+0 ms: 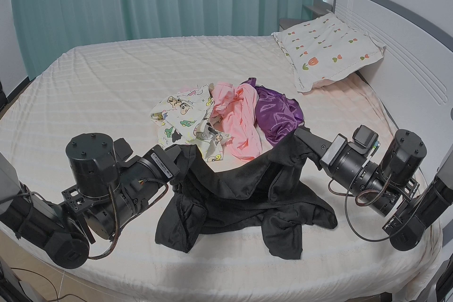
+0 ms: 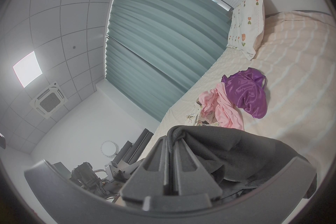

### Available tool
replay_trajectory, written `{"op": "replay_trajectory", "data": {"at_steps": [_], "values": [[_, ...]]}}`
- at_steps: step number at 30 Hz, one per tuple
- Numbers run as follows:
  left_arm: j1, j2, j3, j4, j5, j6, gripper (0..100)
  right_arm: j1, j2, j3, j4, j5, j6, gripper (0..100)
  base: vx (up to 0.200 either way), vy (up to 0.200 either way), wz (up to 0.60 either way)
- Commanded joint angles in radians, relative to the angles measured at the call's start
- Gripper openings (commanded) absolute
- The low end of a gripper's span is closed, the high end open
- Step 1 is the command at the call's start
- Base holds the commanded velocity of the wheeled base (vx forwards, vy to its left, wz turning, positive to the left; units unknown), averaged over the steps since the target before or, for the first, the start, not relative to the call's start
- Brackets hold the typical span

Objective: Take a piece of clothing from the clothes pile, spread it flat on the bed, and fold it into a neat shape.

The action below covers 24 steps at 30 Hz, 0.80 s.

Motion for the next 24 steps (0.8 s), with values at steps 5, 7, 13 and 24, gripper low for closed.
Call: {"op": "replay_trajectory", "data": {"at_steps": [5, 7, 13, 24], "values": [[-0.001, 0.03, 0.06, -0.03, -0.003, -0.019, 0, 0.006, 0.015, 0.023, -0.013, -0.015, -0.002, 0, -0.2, 0.0, 0.0], [0.002, 0.033, 0.061, -0.03, -0.004, -0.02, 0, 0.011, 0.016, 0.02, -0.011, -0.015, -0.002, 0, -0.1, 0.0, 0.0], [0.0, 0.03, 0.061, -0.032, 0.003, -0.014, 0, 0.023, 0.022, 0.026, -0.013, -0.017, -0.002, 0, 0.0, 0.0, 0.0], [0.01, 0.031, 0.068, -0.035, 0.048, -0.02, 0, 0.026, 0.033, 0.029, -0.013, -0.031, -0.005, 0, 0.0, 0.055, 0.0]]}}
